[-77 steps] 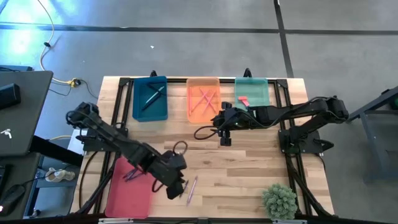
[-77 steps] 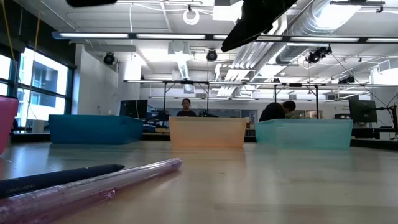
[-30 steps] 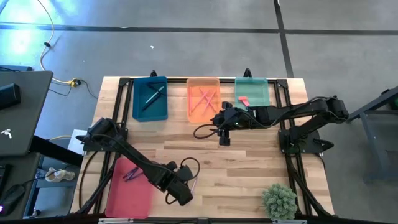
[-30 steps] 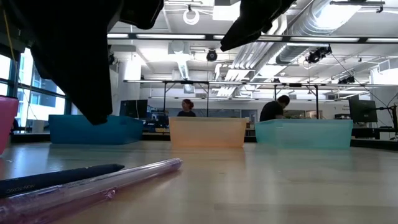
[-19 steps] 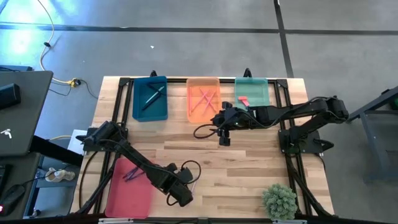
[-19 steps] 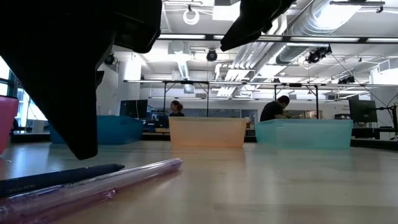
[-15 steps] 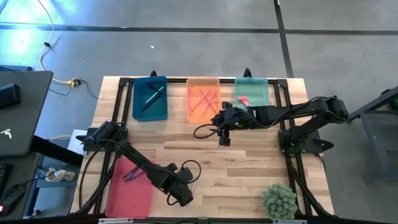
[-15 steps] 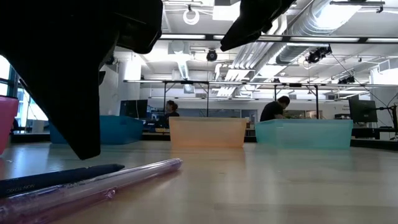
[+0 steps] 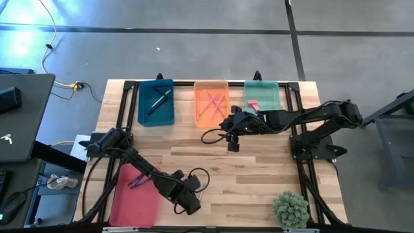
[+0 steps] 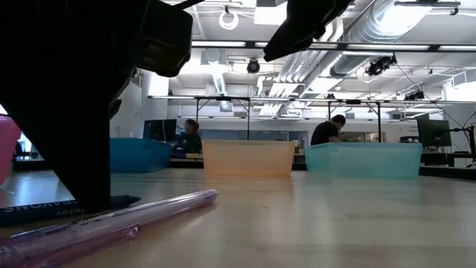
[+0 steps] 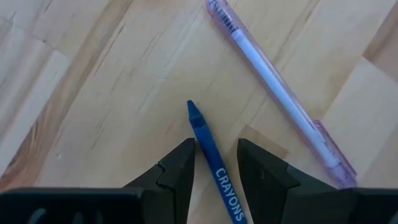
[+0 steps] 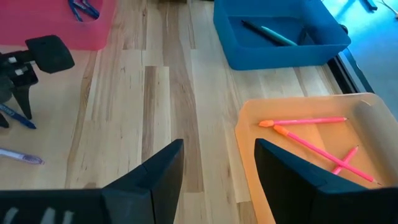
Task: Sort crayons/erasers/pens/pencils in bins
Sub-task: Put the crayon into the pink bin
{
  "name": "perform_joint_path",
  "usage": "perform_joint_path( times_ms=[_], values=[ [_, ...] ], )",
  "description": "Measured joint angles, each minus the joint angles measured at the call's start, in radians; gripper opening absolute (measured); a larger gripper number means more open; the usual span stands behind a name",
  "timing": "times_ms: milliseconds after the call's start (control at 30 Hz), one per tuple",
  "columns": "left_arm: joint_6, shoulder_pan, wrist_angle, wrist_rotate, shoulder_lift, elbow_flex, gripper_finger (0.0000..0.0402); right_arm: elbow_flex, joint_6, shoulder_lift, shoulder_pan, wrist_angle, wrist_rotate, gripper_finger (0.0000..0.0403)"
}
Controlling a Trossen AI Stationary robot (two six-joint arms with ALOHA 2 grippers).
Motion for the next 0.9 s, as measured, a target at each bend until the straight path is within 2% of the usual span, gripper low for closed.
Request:
perform_joint_path(
  times_ms=[200, 533, 900],
  values=[
    [0.042, 0.001, -0.039, 0.03, 0.002, 0.001, 0.0096, 0.0, 0.0, 0.0, 0.0, -0.001, 0.0, 0.019],
    [0.152, 0.002, -0.052, 0.037, 0.002, -0.001, 0.0011, 0.0, 0.0, 0.0, 0.0, -0.001, 0.0, 0.019],
    [0.249, 0.001, -0.039, 0.033, 0.0, -0.004, 0.0005, 0.0, -0.001, 0.0, 0.002, -0.001, 0.0, 0.019]
  ],
)
